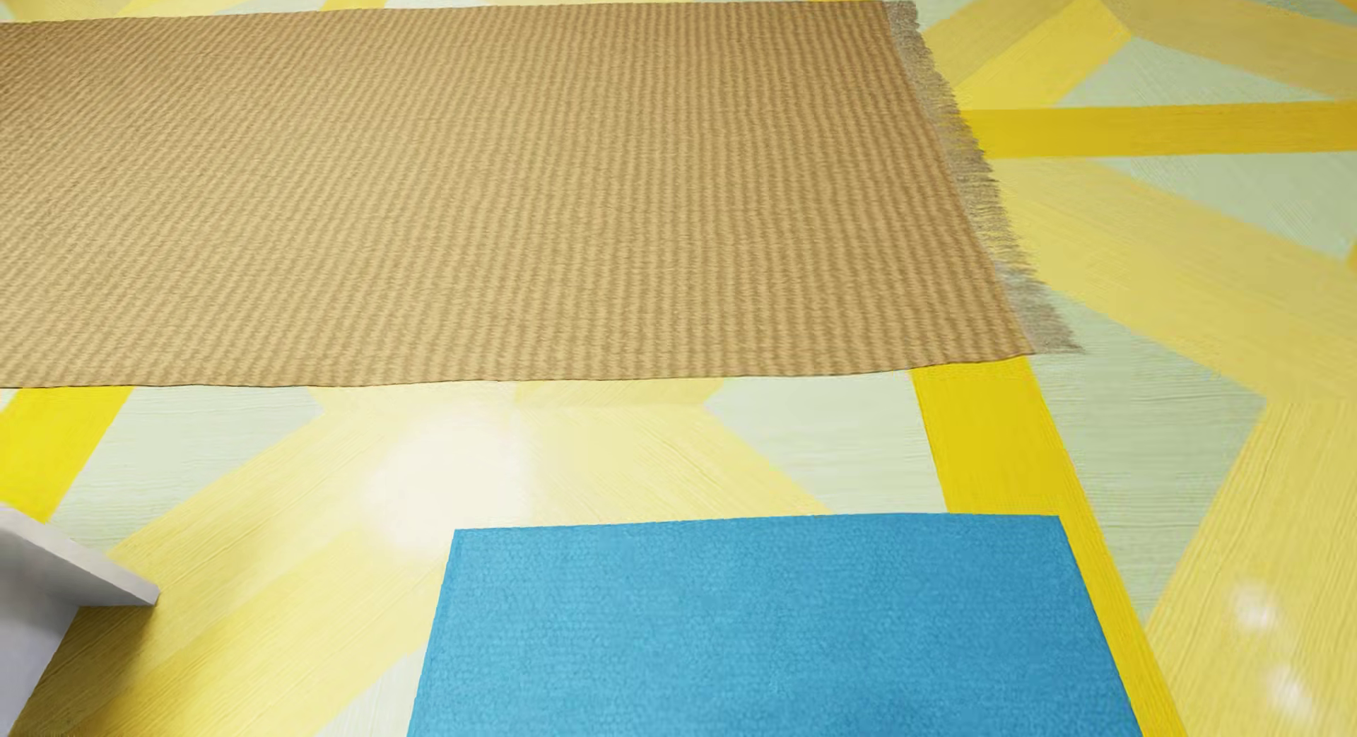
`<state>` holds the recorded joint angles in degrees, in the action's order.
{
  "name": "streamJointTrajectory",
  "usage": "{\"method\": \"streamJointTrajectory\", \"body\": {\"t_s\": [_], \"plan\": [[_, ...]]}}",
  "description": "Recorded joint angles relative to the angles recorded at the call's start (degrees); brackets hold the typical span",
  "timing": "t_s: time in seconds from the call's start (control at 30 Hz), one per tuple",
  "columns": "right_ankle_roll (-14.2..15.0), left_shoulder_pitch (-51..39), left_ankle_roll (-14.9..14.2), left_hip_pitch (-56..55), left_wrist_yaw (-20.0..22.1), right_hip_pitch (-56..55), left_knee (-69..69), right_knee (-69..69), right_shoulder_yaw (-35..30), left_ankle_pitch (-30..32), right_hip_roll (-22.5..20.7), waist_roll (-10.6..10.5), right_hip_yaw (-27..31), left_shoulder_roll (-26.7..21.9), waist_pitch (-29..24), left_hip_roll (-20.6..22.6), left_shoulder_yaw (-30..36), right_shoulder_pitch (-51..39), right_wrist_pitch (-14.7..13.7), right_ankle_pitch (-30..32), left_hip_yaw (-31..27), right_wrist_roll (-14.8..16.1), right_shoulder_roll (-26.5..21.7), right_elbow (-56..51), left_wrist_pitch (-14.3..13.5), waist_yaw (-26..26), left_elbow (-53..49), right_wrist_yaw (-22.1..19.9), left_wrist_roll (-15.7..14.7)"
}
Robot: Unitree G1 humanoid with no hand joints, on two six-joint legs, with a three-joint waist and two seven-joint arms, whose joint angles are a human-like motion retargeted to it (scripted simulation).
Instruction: Approach the sofa
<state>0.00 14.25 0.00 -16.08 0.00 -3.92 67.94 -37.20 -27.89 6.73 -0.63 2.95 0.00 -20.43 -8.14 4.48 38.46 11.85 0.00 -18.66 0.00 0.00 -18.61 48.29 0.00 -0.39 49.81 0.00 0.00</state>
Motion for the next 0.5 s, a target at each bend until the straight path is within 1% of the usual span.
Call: {"method": "streamJointTrajectory", "body": {"t_s": [0.03,0.07,0.1,0.13,0.17,0.2,0.23,0.27,0.3,0.33,0.37,0.4,0.43,0.47,0.5], "plan": [[0.0,0.5,0.0,-2.3,0.0,5.9,-10.8,3.8,0.5,5.8,0.6,0.7,0.0,-0.8,-0.6,0.8,3.3,-0.4,0.0,-0.3,0.0,0.0,-0.8,-3.1,0.0,2.7,0.7,0.0,0.0],[0.0,1.4,0.0,-5.2,0.0,9.6,-21.5,5.5,1.4,8.9,1.2,1.2,0.0,-1.2,-0.3,0.6,3.2,-1.3,0.0,-1.7,0.0,0.0,-1.1,-4.7,0.0,5.3,0.6,0.0,0.0],[0.0,2.6,0.0,-7.2,0.0,13.2,-31.7,7.4,1.6,5.2,1.4,1.2,0.0,-1.5,0.1,0.4,2.9,-2.5,0.0,-4.0,0.0,0.0,-1.8,-6.3,0.0,7.3,0.1,0.0,0.0],[0.0,3.4,0.0,-8.5,0.0,16.5,-39.6,8.5,1.8,-7.7,1.2,1.3,0.0,-1.4,0.7,0.4,2.1,-4.1,0.0,-6.5,0.0,0.0,-2.3,-6.7,0.0,7.9,0.8,0.0,0.0],[0.0,3.8,0.0,-9.3,0.0,19.7,-42.5,8.8,2.0,-20.9,1.3,1.5,0.0,-1.2,1.4,0.5,3.3,-5.1,0.0,-8.5,0.0,0.0,-2.7,-7.2,0.0,8.5,1.9,0.0,0.0],[0.0,4.0,0.0,-10.7,0.0,21.1,-41.8,8.0,3.5,-23.8,1.5,1.6,0.0,-1.2,1.6,-0.1,4.5,-5.6,0.0,-9.4,0.0,0.0,-2.4,-6.6,0.0,10.3,2.3,0.0,0.0],[0.0,4.2,0.0,-11.7,0.0,23.0,-40.7,6.1,4.0,-13.5,2.2,2.2,0.0,-1.0,1.1,0.8,5.3,-5.6,0.0,-8.1,0.0,0.0,-2.1,-5.5,0.0,11.4,3.0,0.0,0.0],[0.0,4.5,0.0,-14.2,0.0,23.5,-36.0,3.4,5.0,0.1,3.3,3.4,0.0,-0.9,1.4,1.6,5.5,-5.1,0.0,-3.3,0.0,0.0,-1.2,-4.0,0.0,12.0,3.1,0.0,0.0],[0.0,4.1,0.0,-14.3,0.0,23.1,-31.0,-2.4,5.6,6.5,5.3,5.2,0.0,-0.8,1.1,3.2,6.3,-3.6,0.0,5.4,0.0,0.0,0.1,-2.1,0.0,12.4,4.0,0.0,0.0],[0.0,4.1,0.0,-11.3,0.0,21.0,-28.9,-11.9,4.6,6.4,6.6,6.1,0.0,-0.9,1.2,5.0,6.6,-1.7,0.0,17.0,0.0,0.0,1.0,0.0,0.0,11.0,4.6,0.0,0.0],[0.0,4.1,0.0,-8.8,0.0,15.3,-27.4,-23.7,3.7,5.4,7.3,6.0,0.0,-0.4,1.7,6.7,4.7,0.0,0.0,24.3,0.0,0.0,1.4,0.9,0.0,9.3,4.8,0.0,0.0],[0.0,3.3,0.0,-4.1,0.0,10.0,-28.0,-35.3,1.0,2.5,8.5,6.5,0.0,-0.9,1.0,8.1,4.9,1.1,0.0,19.9,0.0,0.0,1.3,1.7,0.0,7.3,3.2,0.0,0.0],[0.0,2.1,0.0,1.6,0.0,4.9,-29.8,-41.9,-0.1,-1.8,9.0,6.0,0.0,-1.0,0.4,8.0,4.4,2.2,0.0,10.4,0.0,0.0,1.2,1.9,0.0,4.3,2.3,0.0,0.0],[0.0,0.2,0.0,7.1,0.0,-0.4,-32.1,-43.8,-1.1,-5.7,8.2,4.2,0.0,-1.2,0.2,7.0,5.1,3.1,0.0,4.0,0.0,0.0,0.8,2.9,0.0,0.7,1.1,0.0,0.0],[0.0,-1.9,0.0,11.2,0.0,-5.6,-34.2,-40.7,0.0,-9.9,7.9,2.6,0.0,-1.1,0.9,6.3,4.7,4.4,0.0,1.0,0.0,0.0,0.7,4.0,0.0,-3.1,0.4,0.0,0.0]]}}
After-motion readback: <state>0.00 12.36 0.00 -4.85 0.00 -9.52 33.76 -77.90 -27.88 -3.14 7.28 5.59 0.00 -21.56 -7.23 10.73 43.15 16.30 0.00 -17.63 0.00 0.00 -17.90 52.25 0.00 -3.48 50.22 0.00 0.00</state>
